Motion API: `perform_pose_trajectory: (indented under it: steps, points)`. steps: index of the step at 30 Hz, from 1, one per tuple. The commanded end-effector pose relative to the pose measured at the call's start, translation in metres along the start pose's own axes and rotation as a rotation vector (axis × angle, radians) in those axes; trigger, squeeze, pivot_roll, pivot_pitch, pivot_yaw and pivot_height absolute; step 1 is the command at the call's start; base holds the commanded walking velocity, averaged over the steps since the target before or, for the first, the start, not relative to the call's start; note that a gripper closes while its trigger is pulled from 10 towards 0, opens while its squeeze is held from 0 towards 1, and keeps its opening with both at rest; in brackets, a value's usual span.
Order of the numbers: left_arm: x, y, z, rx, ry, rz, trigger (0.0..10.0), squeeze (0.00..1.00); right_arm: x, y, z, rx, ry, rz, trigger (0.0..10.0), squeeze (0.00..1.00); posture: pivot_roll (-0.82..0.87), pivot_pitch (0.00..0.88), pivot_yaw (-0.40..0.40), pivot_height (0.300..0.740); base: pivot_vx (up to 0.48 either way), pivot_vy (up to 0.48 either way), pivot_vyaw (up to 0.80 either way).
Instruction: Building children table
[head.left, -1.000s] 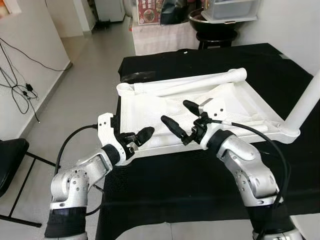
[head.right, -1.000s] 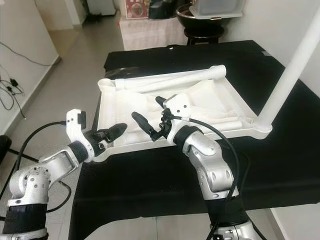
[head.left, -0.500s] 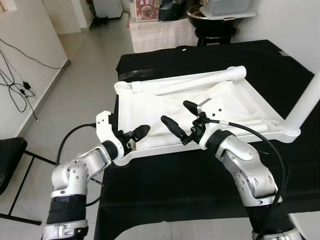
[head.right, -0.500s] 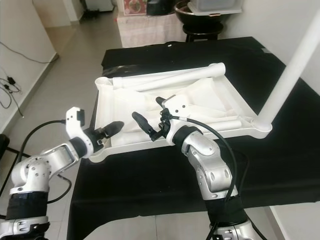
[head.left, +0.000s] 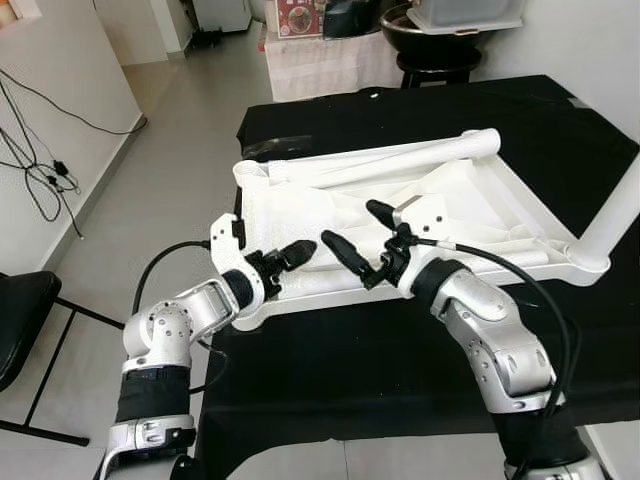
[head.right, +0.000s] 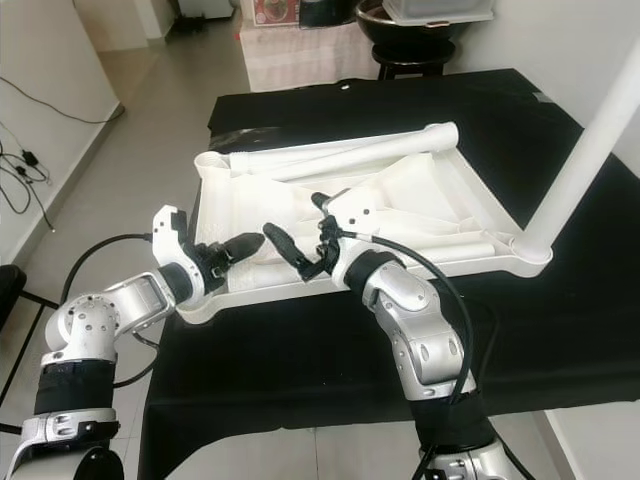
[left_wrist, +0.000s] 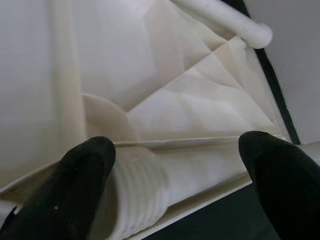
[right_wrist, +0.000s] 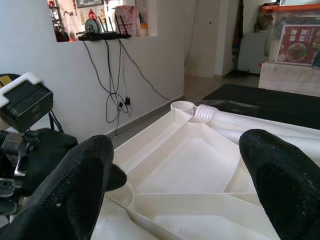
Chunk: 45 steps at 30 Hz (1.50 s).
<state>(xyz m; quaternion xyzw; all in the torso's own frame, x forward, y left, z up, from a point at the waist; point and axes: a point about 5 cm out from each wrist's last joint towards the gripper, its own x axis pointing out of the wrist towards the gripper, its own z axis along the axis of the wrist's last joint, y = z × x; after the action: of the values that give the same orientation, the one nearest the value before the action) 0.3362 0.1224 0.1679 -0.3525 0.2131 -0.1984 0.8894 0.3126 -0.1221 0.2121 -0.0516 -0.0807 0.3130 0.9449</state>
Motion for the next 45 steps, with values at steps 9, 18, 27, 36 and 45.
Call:
perform_pose_trajectory:
  steps: [9, 18, 27, 36, 45]
  points:
    - [-0.002, 0.005, -0.019, -0.057, 0.112, 0.073, 10.0, 0.0, -0.002, 0.003, -0.001, 0.01, 0.01, 0.006, 10.0, 0.0, -0.09, 0.128, 0.081, 0.74, 0.0, 0.0, 0.0]
    - [0.0, 0.0, -0.033, -0.106, 0.217, 0.059, 10.0, 0.0, 0.0, 0.004, 0.0, 0.01, 0.009, 0.005, 10.0, 0.0, -0.09, 0.13, 0.086, 0.74, 0.0, 0.0, 0.0]
    - [0.002, -0.003, -0.031, -0.133, 0.216, 0.025, 10.0, 0.0, 0.0, 0.005, 0.001, 0.012, 0.003, 0.005, 10.0, 0.0, -0.1, 0.131, 0.089, 0.74, 0.0, 0.0, 0.0]
    - [-0.002, -0.01, -0.022, -0.107, 0.247, -0.062, 10.0, 0.0, 0.001, 0.005, 0.001, 0.013, -0.004, -0.003, 10.0, 0.0, -0.09, 0.126, 0.087, 0.74, 0.0, 0.0, 0.0]
    - [-0.001, -0.016, -0.018, -0.14, 0.328, -0.112, 10.0, 0.0, 0.001, 0.005, 0.001, 0.01, -0.005, -0.009, 10.0, 0.0, -0.09, 0.125, 0.087, 0.74, 0.0, 0.0, 0.0]
